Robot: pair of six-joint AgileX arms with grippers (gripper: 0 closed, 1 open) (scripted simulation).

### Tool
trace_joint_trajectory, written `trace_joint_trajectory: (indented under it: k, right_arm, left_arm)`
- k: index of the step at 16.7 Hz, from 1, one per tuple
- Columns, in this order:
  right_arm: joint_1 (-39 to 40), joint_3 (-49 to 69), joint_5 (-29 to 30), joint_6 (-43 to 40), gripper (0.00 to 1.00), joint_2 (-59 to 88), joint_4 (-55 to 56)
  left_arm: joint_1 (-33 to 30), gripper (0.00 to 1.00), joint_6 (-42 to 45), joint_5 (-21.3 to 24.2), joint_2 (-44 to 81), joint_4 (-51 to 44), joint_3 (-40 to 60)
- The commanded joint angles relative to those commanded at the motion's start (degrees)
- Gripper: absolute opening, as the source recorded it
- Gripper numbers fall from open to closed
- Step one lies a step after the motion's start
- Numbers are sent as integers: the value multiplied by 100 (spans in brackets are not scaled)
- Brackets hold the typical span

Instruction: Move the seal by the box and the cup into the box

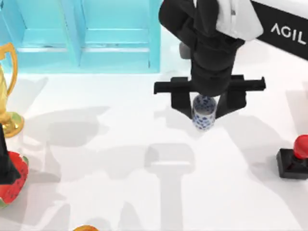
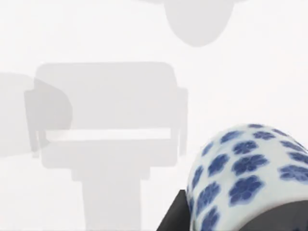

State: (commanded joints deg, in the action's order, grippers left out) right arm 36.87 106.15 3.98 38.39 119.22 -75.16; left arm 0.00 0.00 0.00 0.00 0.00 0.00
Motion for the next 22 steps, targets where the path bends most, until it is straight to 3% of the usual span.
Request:
trace_joint_trajectory:
  k: [7,12,18,22]
  right_arm:
    - [-2433,-1262,-400,-2506,0,-1103,323]
    - [-3645,-2119,-510,-3916,0,-1730,465]
    - [-6094,-3450,-744,-6365,0,-2660,626]
    - [-7241,-4294,-827,-7399,0,-3465,888]
  left_arm:
    - [0,100,0,0,0,0,0]
    - [0,100,0,0,0,0,0]
    - [0,100,0,0,0,0,0]
    - [0,100,0,0,0,0,0]
